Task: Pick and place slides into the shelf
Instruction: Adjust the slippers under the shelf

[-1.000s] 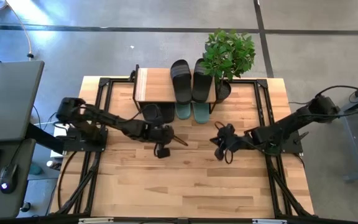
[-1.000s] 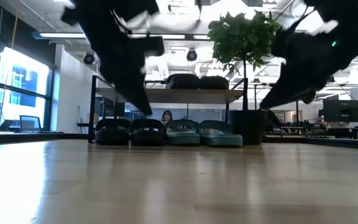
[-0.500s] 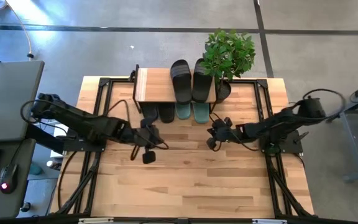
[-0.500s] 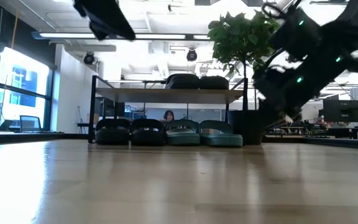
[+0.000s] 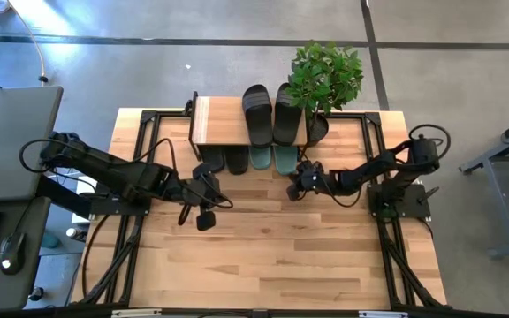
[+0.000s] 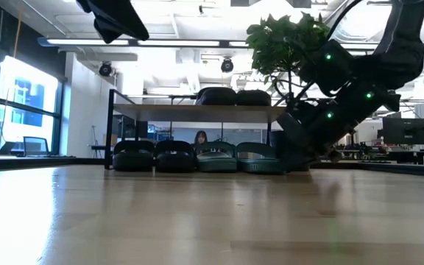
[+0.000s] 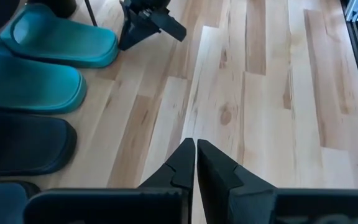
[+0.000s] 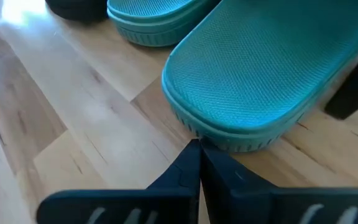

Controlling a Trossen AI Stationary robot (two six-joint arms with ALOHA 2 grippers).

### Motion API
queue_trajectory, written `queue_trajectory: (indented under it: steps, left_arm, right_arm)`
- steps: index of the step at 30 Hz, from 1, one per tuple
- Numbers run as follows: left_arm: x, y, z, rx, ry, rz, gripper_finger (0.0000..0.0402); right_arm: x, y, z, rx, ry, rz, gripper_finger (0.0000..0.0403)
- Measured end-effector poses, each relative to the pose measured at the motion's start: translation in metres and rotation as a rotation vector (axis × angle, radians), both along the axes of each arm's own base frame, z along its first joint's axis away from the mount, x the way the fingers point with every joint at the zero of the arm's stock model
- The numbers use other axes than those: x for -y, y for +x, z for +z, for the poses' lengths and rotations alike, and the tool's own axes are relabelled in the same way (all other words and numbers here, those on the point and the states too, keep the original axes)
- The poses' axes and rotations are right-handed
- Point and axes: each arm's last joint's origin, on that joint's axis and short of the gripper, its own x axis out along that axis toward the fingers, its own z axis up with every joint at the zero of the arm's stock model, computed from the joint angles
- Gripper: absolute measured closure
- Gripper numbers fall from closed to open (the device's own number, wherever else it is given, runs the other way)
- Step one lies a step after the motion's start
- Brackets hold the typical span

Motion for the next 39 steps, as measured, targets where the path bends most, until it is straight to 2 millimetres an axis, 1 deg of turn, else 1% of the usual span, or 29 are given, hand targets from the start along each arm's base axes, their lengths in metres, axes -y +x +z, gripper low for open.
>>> queue_trajectory:
  steps: [9, 18, 32, 39]
  left_arm:
    - [0.0, 0.0, 0.0, -0.003, 0.004, 0.003, 0.0394]
    - [0.0, 0.0, 0.0, -0.002, 0.006, 0.007, 0.0394]
    - [0.0, 0.0, 0.0, -0.004, -0.008, 0.005, 0.0394]
    - [0.001, -0.001, -0.002, -0.02, -0.053, -0.015, 0.0394]
  right_arm:
    - [0.011, 0.0, 0.001, 0.01, 0.019, 0.01, 0.0403]
    - [0.012, 0.0, 0.001, 0.033, 0.034, -0.024, 0.0403]
    - [-0.004, 0.003, 0.002, 0.043, 0.021, 0.01, 0.0403]
    - [-0.013, 0.003, 0.002, 0.049, 0.04, 0.032, 0.0403]
